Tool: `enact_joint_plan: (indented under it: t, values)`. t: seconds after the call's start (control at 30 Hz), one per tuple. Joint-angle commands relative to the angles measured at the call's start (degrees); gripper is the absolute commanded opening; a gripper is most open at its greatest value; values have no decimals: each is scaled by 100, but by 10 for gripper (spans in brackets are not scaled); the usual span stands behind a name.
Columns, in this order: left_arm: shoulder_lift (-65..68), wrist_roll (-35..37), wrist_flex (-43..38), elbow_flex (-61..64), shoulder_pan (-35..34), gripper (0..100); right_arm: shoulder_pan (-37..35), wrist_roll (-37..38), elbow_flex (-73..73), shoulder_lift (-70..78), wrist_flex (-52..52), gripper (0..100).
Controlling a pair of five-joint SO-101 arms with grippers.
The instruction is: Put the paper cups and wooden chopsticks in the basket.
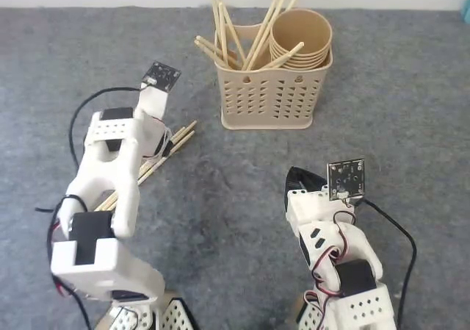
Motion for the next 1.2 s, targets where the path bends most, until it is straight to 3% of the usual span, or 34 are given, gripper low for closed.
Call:
enact_joint_plan:
  t: [0.0,0.27,0.77,1.07,1.17]
  values:
    - [-123,-176,167,-470,0,244,92,0,105,-110,4,8]
    - [-114,-325,-404,-514,0,239,92,0,105,-110,13,8]
    - [1626,-519,-387,-1613,-35,239,92,0,105,-110,13,8]
    - [1705,-510,-352,-1833,-53,239,66,0,105,-110,13,8]
    - [1732,-510,-378,-1833,-53,195,66,0,105,-110,13,8]
